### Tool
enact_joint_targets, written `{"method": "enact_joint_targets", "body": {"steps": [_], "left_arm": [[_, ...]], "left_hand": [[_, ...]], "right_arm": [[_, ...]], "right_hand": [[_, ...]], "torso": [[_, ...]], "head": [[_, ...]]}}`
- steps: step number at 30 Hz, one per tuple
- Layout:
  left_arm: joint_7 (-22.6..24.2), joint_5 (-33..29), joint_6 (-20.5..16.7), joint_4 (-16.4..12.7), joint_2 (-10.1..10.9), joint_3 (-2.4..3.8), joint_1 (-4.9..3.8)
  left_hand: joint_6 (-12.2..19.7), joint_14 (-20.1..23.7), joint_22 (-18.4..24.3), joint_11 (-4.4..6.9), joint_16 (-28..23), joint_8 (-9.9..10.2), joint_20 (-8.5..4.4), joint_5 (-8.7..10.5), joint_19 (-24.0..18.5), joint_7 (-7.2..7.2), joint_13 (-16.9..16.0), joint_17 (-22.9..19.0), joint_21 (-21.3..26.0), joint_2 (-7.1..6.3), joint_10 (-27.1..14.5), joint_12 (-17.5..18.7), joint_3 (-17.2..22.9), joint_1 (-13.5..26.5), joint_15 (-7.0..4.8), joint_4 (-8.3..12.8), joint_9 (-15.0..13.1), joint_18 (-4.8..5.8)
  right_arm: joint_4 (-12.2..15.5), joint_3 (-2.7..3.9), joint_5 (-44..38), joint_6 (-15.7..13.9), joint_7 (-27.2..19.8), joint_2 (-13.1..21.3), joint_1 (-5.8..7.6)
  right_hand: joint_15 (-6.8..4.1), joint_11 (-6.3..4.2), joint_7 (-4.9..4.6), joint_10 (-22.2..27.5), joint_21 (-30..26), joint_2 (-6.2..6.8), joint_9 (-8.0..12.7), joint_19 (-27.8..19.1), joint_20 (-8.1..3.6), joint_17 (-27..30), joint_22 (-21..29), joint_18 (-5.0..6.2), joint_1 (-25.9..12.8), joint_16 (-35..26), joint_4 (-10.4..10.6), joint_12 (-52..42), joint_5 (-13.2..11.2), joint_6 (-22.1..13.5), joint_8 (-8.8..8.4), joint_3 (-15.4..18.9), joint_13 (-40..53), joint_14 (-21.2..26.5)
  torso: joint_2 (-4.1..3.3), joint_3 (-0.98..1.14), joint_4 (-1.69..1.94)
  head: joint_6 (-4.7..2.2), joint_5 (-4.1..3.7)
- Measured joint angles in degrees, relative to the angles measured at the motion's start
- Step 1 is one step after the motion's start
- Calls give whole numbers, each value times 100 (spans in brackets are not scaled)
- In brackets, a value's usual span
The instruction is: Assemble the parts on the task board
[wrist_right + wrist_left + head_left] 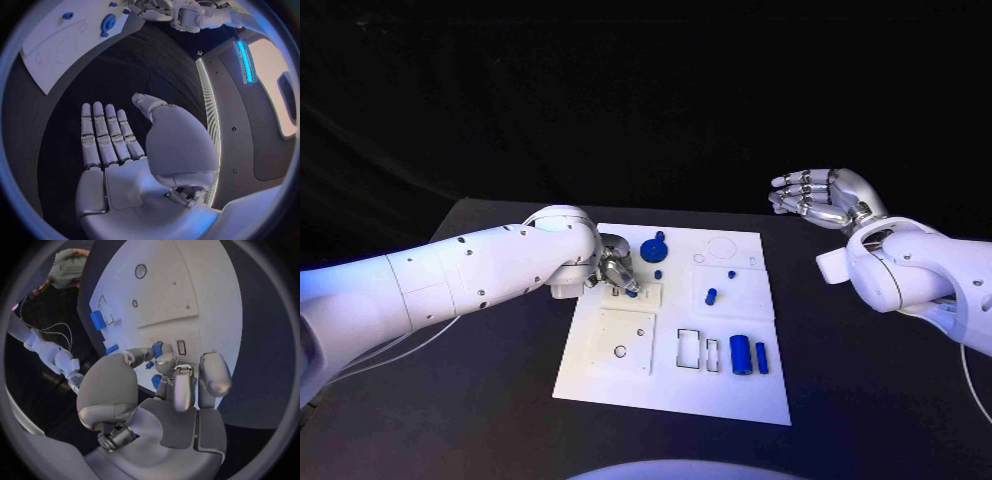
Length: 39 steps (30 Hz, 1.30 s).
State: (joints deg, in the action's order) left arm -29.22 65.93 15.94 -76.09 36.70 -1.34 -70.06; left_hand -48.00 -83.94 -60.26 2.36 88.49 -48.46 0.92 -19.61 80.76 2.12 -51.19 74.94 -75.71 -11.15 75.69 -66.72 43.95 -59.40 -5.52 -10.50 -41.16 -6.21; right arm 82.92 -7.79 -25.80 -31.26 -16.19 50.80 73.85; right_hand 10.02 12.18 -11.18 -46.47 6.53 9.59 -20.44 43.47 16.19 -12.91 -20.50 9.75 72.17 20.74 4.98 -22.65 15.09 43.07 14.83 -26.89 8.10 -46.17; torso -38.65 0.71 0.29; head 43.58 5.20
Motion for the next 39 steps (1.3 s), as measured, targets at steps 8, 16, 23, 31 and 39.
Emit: {"method": "enact_joint_targets", "body": {"steps": [8, 16, 23, 31, 39], "left_arm": [[-1, 3, 20, 23, -16, 3, -5], [-9, 16, 53, 83, -61, 2, -8], [-12, 33, 56, 107, -66, -2, -4], [-12, 38, 53, 119, -74, -4, 1], [-9, 44, 53, 117, -64, -5, 7]], "left_hand": [[-47, 0, -3, 0, 0, 41, -21, 0, 21, -7, -33, 0, 0, 28, 0, -28, -32, 93, 0, 36, 26, 1], [-188, 0, -3, 0, 22, 29, -20, 32, 21, -102, -95, -1, 0, 7, 0, -95, -295, 250, 0, -57, 41, 0], [-249, 0, -3, -1, 22, 56, -20, 53, 21, -110, -102, -1, 0, -24, -1, -117, -732, 431, 0, -337, 66, 0], [-248, 0, -17, -1, 22, 78, -20, 78, 21, -110, -119, -2, 0, -30, -1, -149, -1118, 437, 1, -531, 80, 0], [-270, 0, -28, -1, 22, 78, -41, 79, 42, -89, -125, -2, 0, -30, -1, -150, -1301, 437, 1, -587, 83, 0]], "right_arm": [[-1, 0, 1, 0, 0, 0, 0], [-2, 0, 3, 1, -1, -1, 0], [-1, 0, 5, 1, -5, 4, 0], [1, 0, 9, 1, -7, 4, -1], [0, 0, 17, 2, -9, 6, -1]], "right_hand": [[16, 0, 0, 0, 0, 0, 5, 0, 0, 10, 6, 0, 0, 0, 0, 0, 0, 0, 0, 0, -7, -16], [20, 0, 0, 0, 0, 0, 5, 0, 0, 13, 9, 0, 0, 0, 0, 0, 0, 0, 0, 0, -11, -20], [20, 0, 0, 0, 0, 0, 10, 0, 0, 22, 20, 0, 0, -22, -16, 0, 0, 0, 0, 16, -24, -20], [21, 0, 0, 0, 0, -24, 16, 21, 21, 28, 26, 0, -24, -22, -16, 0, 0, 0, 0, 16, -38, -20], [20, 0, 0, 0, 0, -24, 16, 21, 21, 37, 36, 0, -24, -22, 0, 0, -25, 0, 0, 32, -45, -20]], "torso": [[-4, -1, 3], [-12, -8, -2], [-9, -4, -2], [-1, -4, 5], [1, -7, 6]], "head": [[-1, -7], [-2, -20], [-1, -37], [2, -42], [3, -42]]}}
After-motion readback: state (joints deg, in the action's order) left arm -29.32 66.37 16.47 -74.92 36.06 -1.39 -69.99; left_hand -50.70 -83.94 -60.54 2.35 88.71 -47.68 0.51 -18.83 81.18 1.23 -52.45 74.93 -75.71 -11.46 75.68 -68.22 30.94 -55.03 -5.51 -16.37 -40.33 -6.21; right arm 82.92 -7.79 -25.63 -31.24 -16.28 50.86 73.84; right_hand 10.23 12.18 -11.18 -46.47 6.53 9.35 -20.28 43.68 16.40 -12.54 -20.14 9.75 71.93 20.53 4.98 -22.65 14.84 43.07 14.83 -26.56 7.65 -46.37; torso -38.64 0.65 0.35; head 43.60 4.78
